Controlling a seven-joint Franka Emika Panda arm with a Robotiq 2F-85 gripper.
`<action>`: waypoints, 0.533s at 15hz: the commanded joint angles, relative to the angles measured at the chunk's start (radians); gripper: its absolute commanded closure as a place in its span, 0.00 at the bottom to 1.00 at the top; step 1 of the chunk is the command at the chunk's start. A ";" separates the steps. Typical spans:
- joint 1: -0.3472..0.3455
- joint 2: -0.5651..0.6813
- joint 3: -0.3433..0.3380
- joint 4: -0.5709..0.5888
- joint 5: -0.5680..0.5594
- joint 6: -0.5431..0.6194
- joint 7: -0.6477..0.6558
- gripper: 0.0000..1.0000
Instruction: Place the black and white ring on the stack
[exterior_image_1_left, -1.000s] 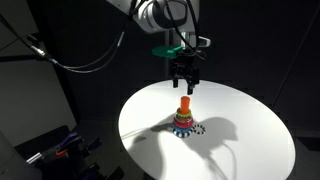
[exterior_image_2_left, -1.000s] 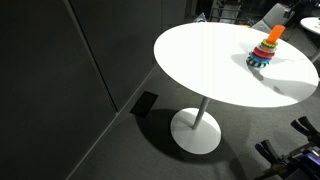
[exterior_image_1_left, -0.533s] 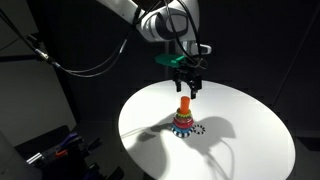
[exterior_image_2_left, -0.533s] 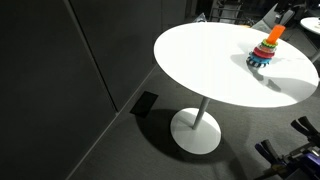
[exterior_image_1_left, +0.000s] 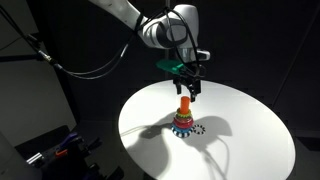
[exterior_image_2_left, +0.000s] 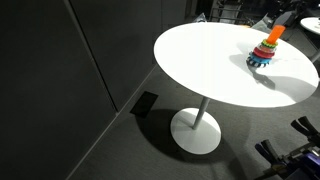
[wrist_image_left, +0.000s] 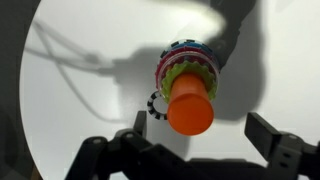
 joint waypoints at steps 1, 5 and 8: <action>-0.014 0.012 0.013 0.004 0.016 0.010 -0.014 0.00; -0.012 0.022 0.011 0.006 0.008 0.005 -0.008 0.34; -0.011 0.017 0.014 0.008 0.009 -0.012 -0.016 0.59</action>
